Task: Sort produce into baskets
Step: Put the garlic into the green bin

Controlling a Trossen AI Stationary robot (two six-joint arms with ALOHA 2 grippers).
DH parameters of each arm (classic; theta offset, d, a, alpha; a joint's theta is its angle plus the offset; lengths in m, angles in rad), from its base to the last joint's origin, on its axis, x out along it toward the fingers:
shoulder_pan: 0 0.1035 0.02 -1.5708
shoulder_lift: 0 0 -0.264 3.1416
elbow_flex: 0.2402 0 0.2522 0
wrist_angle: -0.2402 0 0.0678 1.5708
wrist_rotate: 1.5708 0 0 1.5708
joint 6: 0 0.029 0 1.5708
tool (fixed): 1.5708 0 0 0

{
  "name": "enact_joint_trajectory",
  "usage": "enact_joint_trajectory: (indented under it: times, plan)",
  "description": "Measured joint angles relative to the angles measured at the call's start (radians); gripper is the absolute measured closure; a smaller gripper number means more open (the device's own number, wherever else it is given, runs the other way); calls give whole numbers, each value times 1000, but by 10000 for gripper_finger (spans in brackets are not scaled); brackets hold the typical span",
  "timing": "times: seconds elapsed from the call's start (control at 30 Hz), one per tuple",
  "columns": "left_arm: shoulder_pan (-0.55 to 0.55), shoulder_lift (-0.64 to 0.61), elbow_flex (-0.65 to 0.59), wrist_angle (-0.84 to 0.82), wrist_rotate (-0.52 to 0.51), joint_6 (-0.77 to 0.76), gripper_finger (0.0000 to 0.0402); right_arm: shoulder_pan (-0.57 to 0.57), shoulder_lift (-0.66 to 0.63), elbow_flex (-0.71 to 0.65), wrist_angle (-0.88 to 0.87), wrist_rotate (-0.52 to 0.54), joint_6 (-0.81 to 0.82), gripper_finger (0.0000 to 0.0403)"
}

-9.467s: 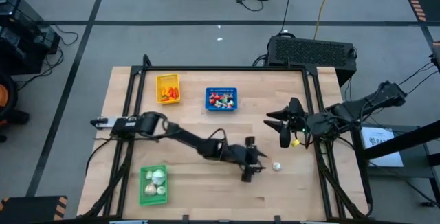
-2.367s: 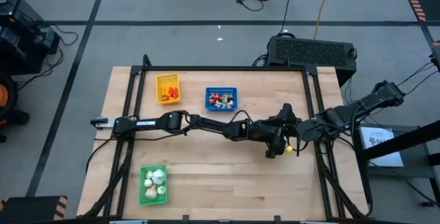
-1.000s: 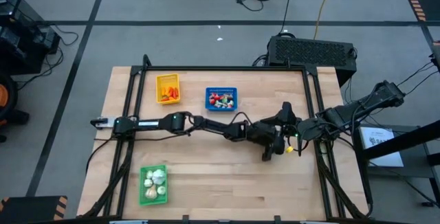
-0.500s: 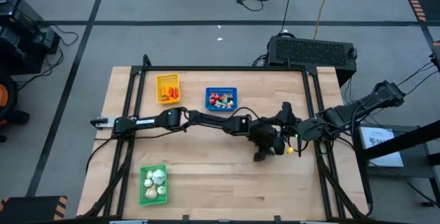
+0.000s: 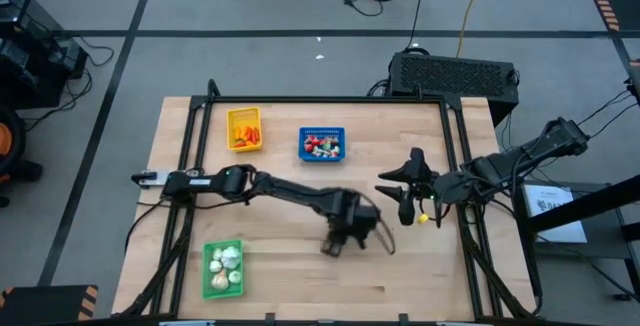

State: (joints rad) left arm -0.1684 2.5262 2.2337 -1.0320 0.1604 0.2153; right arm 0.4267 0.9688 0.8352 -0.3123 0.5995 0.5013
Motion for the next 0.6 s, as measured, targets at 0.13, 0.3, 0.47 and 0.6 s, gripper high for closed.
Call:
enact_joint_trajectory:
  times: [0.13, 0.3, 0.47, 0.6]
  plan:
    - [-63, -30, -3, -142, -61, -26, 273, -2, 0, 0, 19, 4, -31, 257]
    - [-137, -112, -60, -286, -173, -99, 273, -9, 0, 0, 62, 2, -86, 257]
    - [-190, -266, -215, -348, -286, -246, 273, -28, 0, 2, 77, 2, -120, 257]
    - [-240, -468, -422, -344, -341, -445, 272, -45, 0, 2, 89, 2, -144, 257]
